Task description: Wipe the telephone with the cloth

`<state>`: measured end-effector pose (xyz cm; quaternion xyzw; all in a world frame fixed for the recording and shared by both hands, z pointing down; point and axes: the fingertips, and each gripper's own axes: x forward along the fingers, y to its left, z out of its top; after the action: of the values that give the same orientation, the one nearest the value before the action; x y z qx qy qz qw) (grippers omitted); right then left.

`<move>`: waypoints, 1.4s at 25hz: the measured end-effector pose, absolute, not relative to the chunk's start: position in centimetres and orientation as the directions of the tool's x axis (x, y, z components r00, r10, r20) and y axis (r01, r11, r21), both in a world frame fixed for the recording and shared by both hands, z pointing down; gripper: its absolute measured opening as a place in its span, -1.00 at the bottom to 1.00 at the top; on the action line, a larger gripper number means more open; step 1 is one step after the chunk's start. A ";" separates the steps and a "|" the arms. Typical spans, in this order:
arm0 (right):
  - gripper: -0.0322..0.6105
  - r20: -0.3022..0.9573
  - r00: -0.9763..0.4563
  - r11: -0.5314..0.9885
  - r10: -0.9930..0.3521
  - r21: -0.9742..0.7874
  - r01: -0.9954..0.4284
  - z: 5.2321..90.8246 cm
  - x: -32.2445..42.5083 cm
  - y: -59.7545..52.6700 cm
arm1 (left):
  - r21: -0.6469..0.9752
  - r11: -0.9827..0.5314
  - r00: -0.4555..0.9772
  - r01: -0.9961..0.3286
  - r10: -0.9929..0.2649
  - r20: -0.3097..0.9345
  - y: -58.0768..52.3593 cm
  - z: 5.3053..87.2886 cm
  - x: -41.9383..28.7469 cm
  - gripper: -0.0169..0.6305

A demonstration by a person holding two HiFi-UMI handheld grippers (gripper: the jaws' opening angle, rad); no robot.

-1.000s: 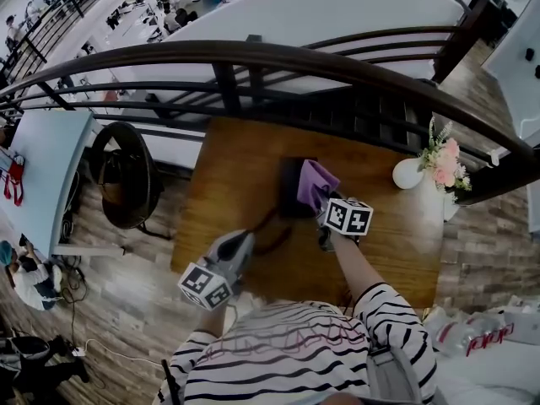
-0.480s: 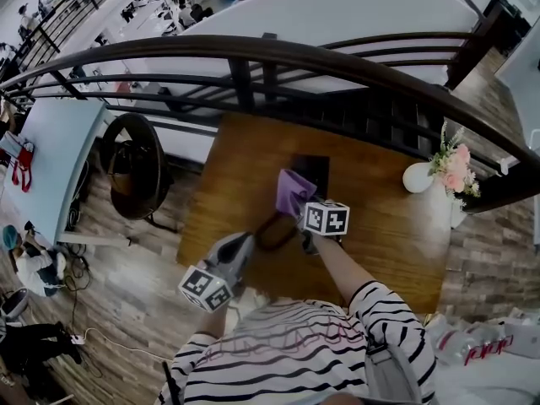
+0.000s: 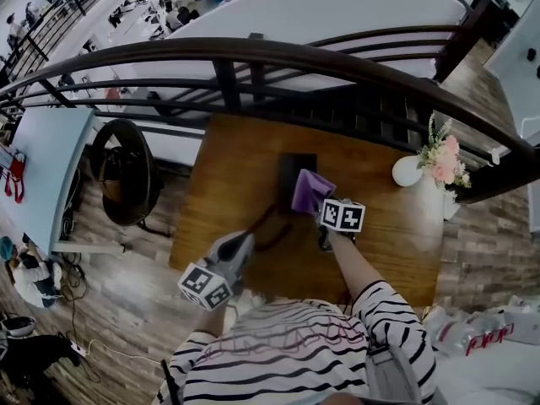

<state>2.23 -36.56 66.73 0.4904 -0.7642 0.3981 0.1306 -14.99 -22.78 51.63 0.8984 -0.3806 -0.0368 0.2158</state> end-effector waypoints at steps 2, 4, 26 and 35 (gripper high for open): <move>-0.78 0.599 -0.458 0.176 -0.657 -0.468 -0.866 66.9 4.0 -36.4 | 0.417 -0.629 0.719 -0.657 -0.688 0.096 -22.9 51.6 -14.4 -0.94; -0.78 0.606 -0.436 0.156 -0.665 -0.458 -0.875 67.0 5.5 -36.2 | 0.417 -0.639 0.730 -0.647 -0.677 0.096 -23.0 51.7 -13.7 -0.94; -0.78 0.460 -0.680 0.327 -0.571 -0.633 -0.702 64.0 -6.4 -31.1 | 0.419 -0.603 0.697 -0.679 -0.709 0.111 -20.4 51.7 -15.7 -0.94; -0.78 0.570 -0.617 0.293 -0.543 -0.560 -0.775 68.6 -5.3 -32.3 | 0.423 -0.584 0.684 -0.692 -0.719 0.127 -20.0 52.1 -16.2 -0.94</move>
<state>-5.26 -32.26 68.62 0.4159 -0.7924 0.4249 0.1365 -16.17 -19.99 52.10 0.8895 -0.3966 -0.0290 0.2251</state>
